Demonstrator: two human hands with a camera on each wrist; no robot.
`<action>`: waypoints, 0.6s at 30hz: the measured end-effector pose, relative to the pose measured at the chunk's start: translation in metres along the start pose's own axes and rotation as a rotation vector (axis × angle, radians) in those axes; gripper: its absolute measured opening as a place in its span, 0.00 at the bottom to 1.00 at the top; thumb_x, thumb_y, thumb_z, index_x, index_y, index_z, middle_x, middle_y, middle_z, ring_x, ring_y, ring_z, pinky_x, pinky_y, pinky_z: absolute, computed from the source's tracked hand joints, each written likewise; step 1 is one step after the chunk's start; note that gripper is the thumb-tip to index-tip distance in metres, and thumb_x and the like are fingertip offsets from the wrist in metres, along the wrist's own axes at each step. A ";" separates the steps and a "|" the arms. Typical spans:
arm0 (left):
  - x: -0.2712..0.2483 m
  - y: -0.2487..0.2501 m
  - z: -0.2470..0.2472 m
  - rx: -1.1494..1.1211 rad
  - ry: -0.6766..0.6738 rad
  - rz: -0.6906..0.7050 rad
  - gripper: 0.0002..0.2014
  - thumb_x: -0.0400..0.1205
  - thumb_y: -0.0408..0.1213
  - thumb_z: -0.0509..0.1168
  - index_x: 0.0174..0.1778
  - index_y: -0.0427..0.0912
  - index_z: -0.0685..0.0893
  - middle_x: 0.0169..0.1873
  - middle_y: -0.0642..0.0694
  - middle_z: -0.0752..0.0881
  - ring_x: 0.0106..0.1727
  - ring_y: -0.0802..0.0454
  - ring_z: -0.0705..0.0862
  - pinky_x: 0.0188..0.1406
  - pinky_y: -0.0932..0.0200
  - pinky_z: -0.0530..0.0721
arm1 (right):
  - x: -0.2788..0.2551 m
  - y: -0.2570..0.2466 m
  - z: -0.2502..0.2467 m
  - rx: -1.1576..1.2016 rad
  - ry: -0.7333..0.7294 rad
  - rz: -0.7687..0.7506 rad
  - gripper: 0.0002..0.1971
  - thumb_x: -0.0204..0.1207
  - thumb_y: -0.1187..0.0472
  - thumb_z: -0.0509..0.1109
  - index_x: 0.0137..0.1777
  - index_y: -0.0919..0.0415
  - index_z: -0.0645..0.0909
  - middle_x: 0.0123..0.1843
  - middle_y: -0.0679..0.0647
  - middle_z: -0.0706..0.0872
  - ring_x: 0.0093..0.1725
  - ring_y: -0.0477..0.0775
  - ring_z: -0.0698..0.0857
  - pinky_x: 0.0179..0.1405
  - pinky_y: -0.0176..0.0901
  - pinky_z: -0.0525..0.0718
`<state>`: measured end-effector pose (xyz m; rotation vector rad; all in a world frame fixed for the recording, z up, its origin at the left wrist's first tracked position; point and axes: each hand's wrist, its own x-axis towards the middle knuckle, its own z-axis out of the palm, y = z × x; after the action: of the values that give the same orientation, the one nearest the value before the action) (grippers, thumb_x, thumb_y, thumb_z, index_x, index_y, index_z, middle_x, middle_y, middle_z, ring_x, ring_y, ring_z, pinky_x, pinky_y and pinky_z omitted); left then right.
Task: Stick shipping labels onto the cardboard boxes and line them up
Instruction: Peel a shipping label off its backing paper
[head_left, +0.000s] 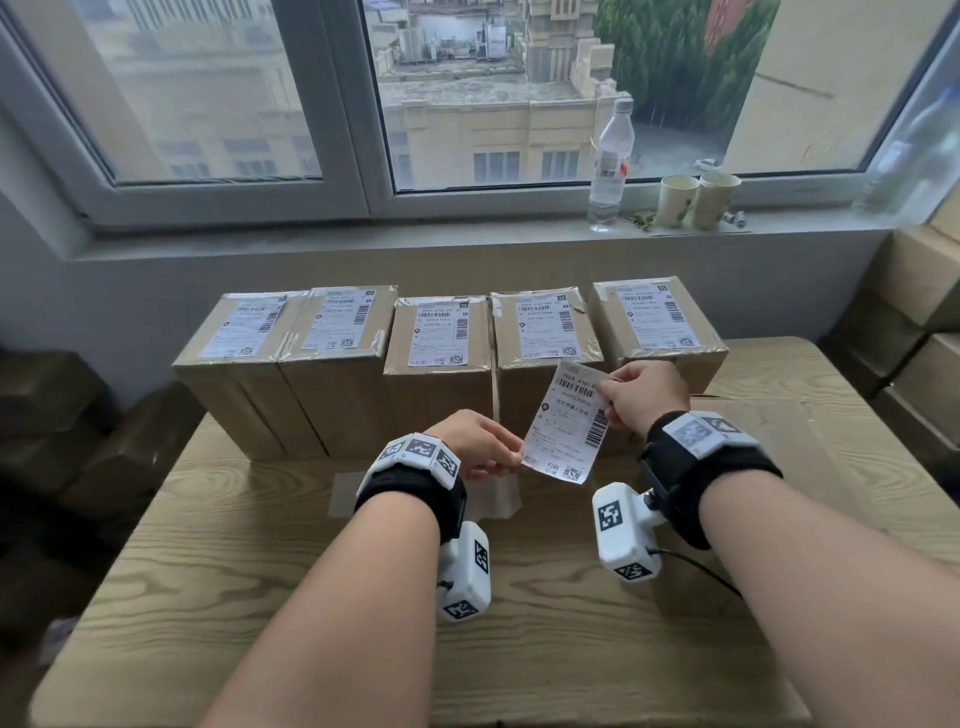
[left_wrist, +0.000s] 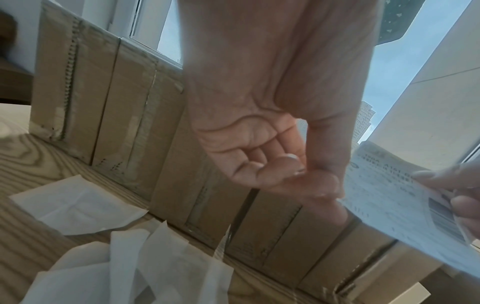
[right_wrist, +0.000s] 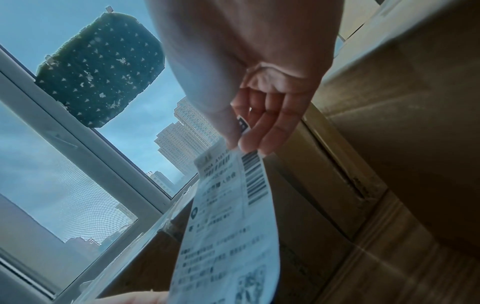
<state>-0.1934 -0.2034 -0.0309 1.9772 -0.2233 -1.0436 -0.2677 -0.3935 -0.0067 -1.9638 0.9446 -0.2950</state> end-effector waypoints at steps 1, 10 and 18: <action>0.000 0.000 0.000 0.000 -0.003 -0.005 0.07 0.77 0.25 0.71 0.46 0.41 0.91 0.29 0.50 0.90 0.23 0.62 0.81 0.28 0.68 0.76 | 0.000 0.000 0.000 -0.001 0.000 0.007 0.11 0.74 0.61 0.74 0.30 0.56 0.82 0.33 0.56 0.90 0.28 0.54 0.87 0.46 0.54 0.91; -0.003 -0.005 -0.002 -0.053 0.028 -0.010 0.05 0.78 0.28 0.71 0.44 0.41 0.90 0.34 0.48 0.92 0.21 0.64 0.82 0.30 0.66 0.75 | -0.002 0.000 0.002 0.005 0.000 0.029 0.10 0.75 0.61 0.74 0.32 0.57 0.82 0.35 0.55 0.90 0.29 0.53 0.87 0.42 0.52 0.92; -0.006 0.001 0.000 -0.092 -0.012 0.000 0.05 0.81 0.31 0.68 0.45 0.42 0.89 0.33 0.47 0.91 0.21 0.63 0.82 0.25 0.68 0.72 | -0.003 0.002 0.002 -0.034 -0.011 0.052 0.08 0.75 0.62 0.73 0.34 0.59 0.84 0.33 0.56 0.89 0.27 0.52 0.86 0.38 0.48 0.92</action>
<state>-0.1972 -0.2015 -0.0263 1.8889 -0.1788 -1.0475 -0.2698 -0.3910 -0.0091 -1.9667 0.9979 -0.2395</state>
